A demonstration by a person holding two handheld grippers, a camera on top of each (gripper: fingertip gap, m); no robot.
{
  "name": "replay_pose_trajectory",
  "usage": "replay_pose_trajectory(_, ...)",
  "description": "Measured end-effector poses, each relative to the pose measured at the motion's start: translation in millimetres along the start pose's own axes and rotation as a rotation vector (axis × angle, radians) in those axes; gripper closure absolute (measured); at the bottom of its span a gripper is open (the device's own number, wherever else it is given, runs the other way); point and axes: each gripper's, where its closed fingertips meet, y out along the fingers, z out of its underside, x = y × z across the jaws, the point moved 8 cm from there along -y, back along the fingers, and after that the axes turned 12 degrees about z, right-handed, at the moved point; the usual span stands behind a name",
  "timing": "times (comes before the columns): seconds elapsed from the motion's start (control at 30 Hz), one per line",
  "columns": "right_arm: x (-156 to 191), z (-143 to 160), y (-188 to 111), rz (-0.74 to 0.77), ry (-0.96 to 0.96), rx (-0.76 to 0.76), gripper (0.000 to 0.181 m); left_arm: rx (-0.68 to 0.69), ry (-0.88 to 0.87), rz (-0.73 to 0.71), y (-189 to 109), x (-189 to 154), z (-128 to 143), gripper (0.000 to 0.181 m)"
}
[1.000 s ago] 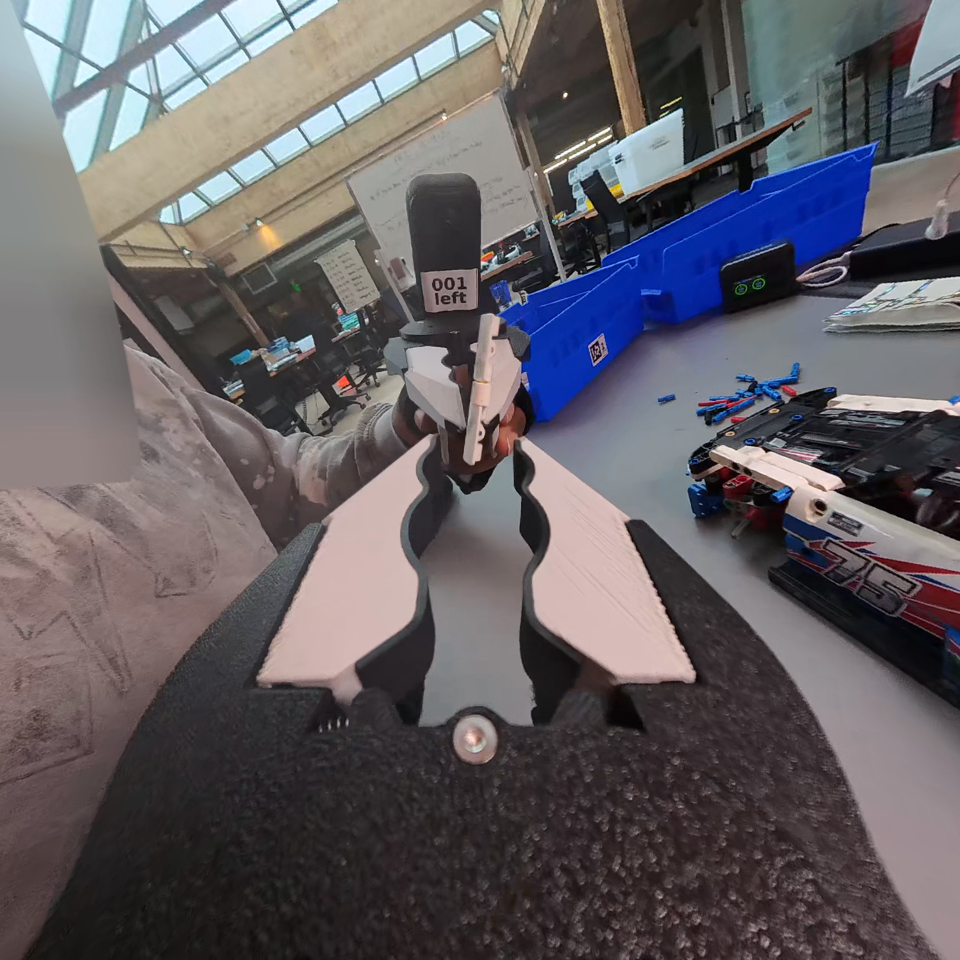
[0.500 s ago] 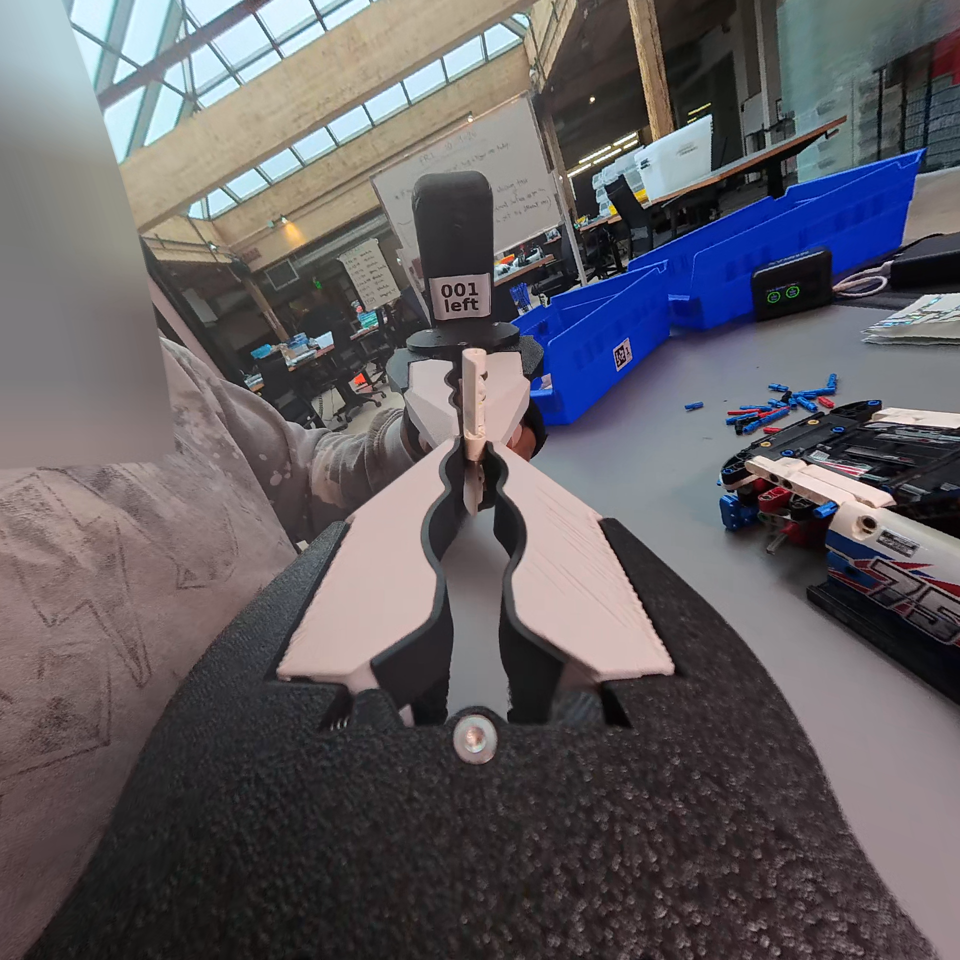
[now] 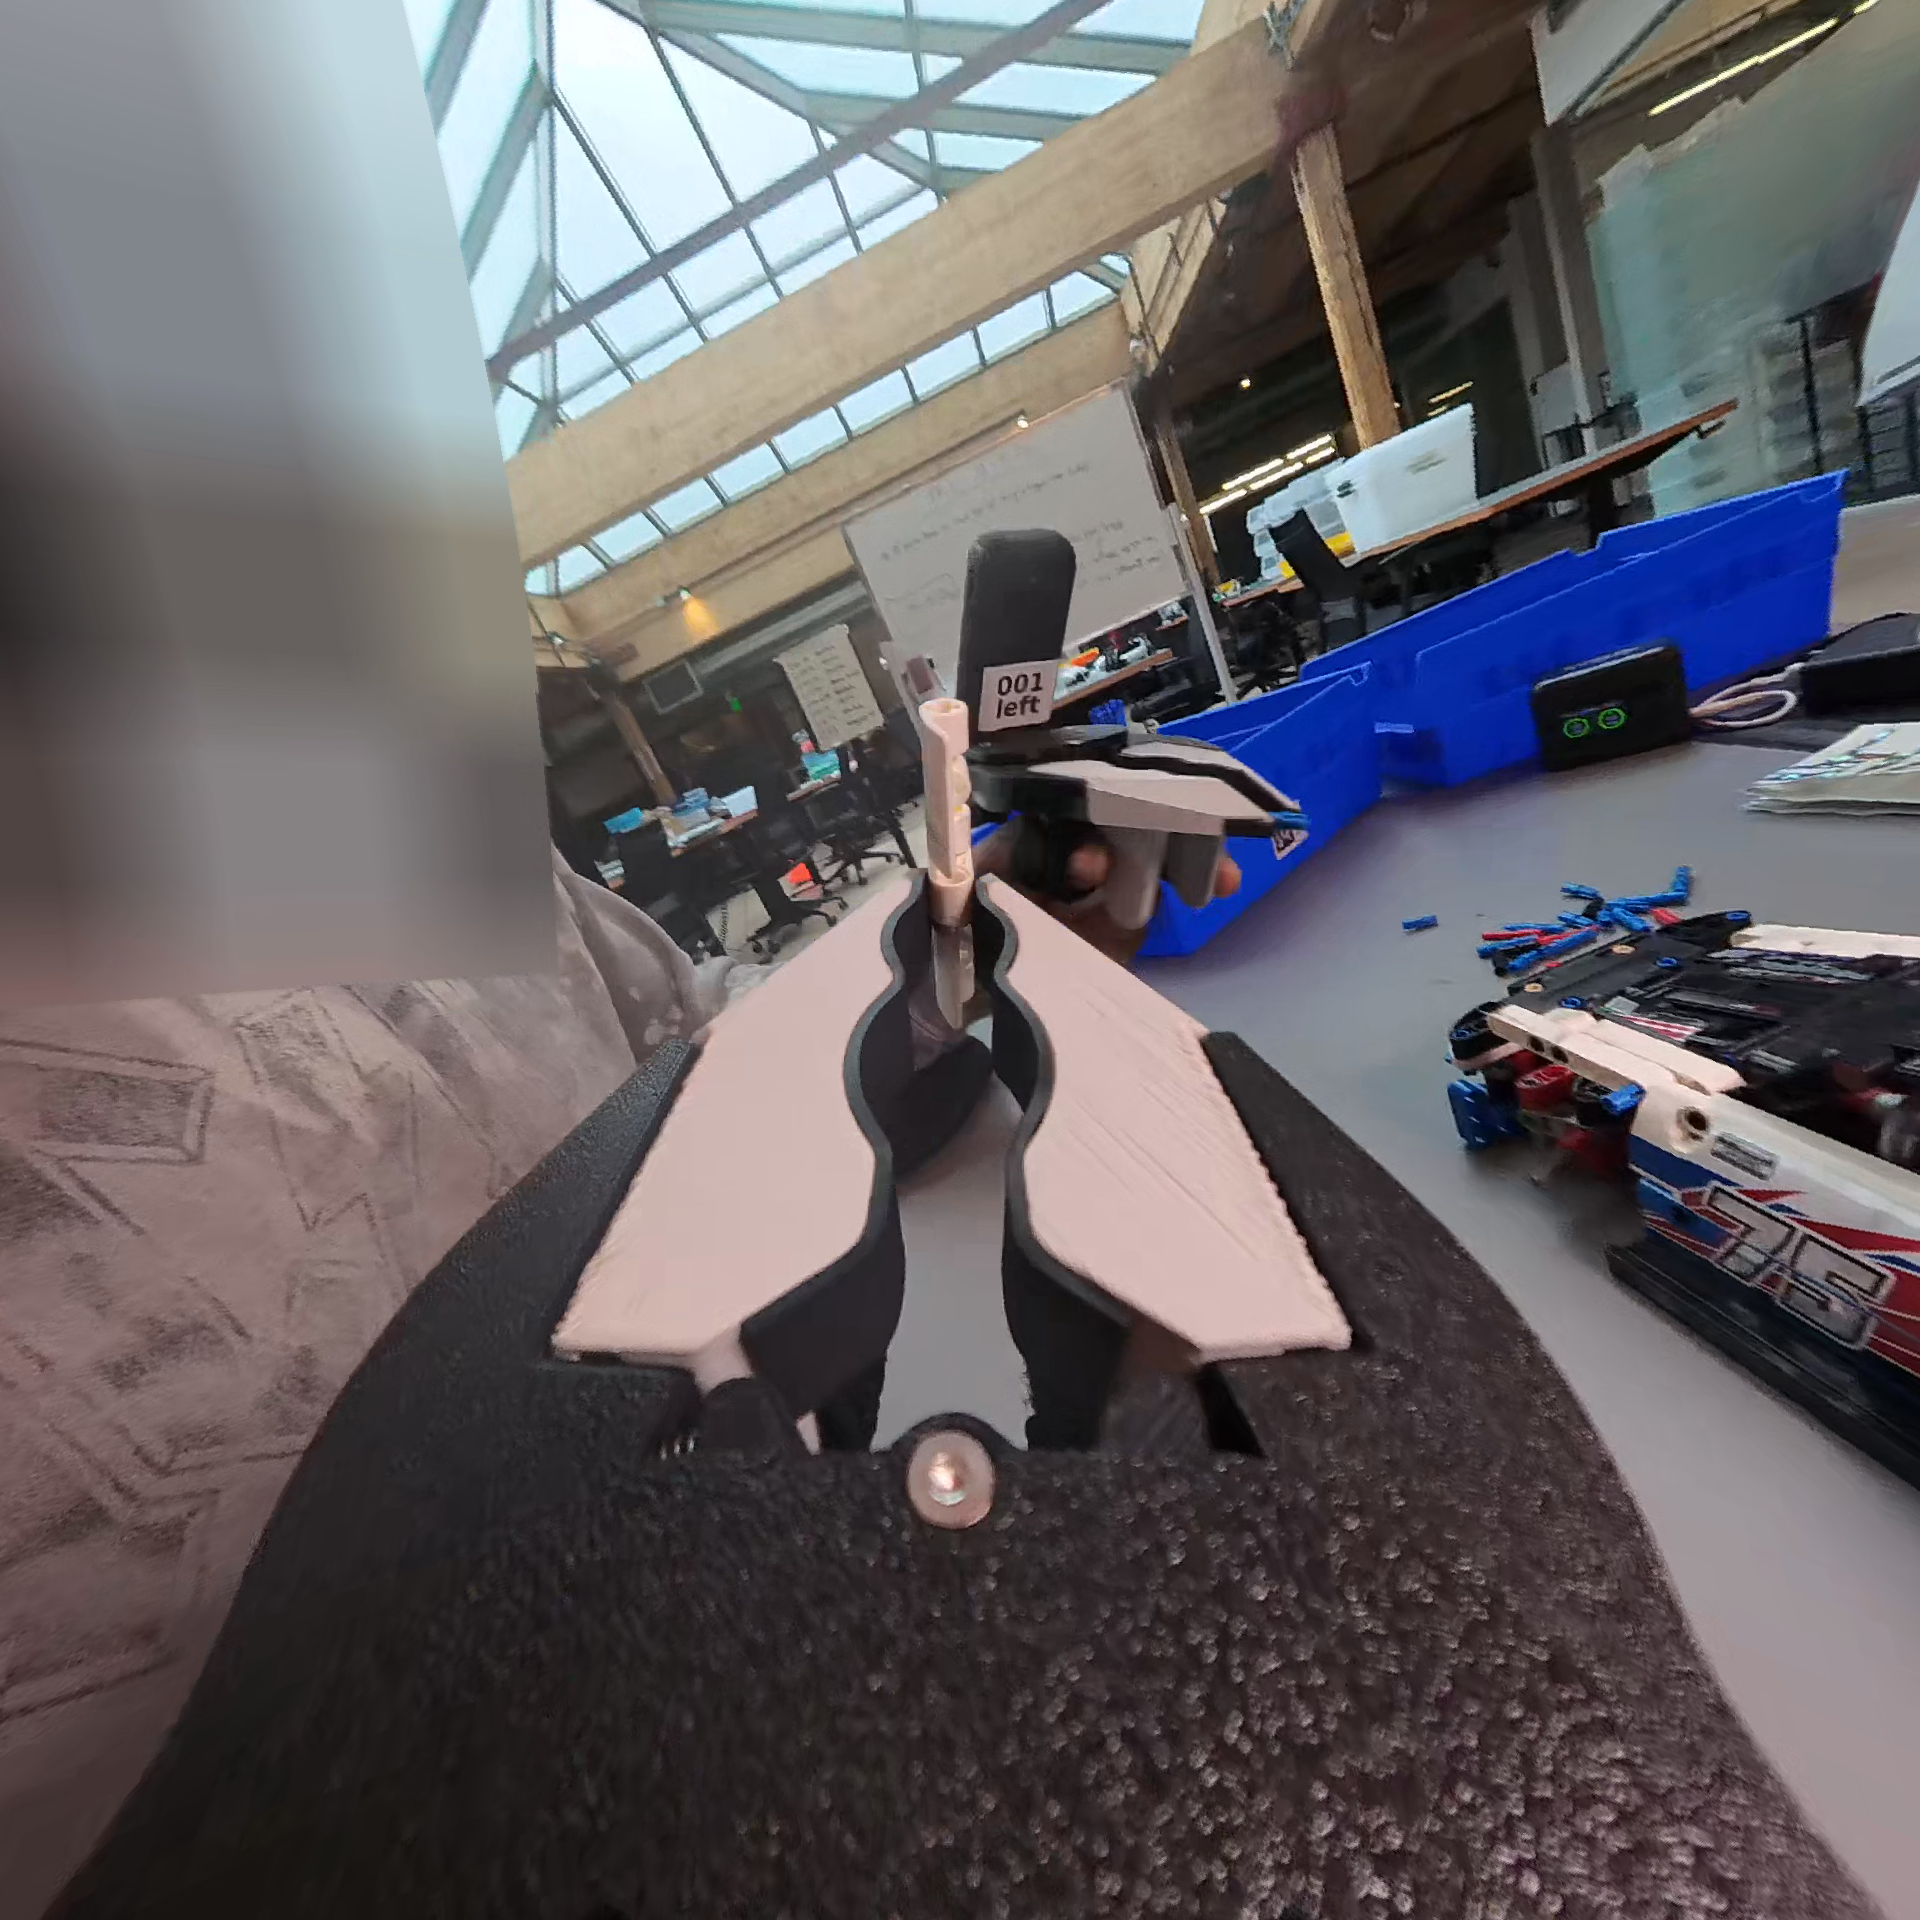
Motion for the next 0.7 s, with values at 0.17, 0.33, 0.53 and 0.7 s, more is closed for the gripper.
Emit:
replay_pose_trajectory(0.17, 4, -4, -5, -0.126, 0.164, -0.103, 0.176, 0.162, -0.026, -0.423, -18, 62, 20, 0.179)
replay_pose_trajectory(0.33, 3, -6, -10, -0.202, 0.274, -0.158, 0.176, 0.237, -0.102, -0.509, -19, 91, 36, 0.177)
replay_pose_trajectory(0.53, 2, -6, -10, -0.232, 0.312, -0.168, 0.176, 0.236, -0.119, -0.512, -19, 95, 39, 0.164)
replay_pose_trajectory(0.7, 2, -5, -9, -0.226, 0.308, -0.164, 0.176, 0.064, -0.058, -0.318, -14, 67, 16, 0.159)
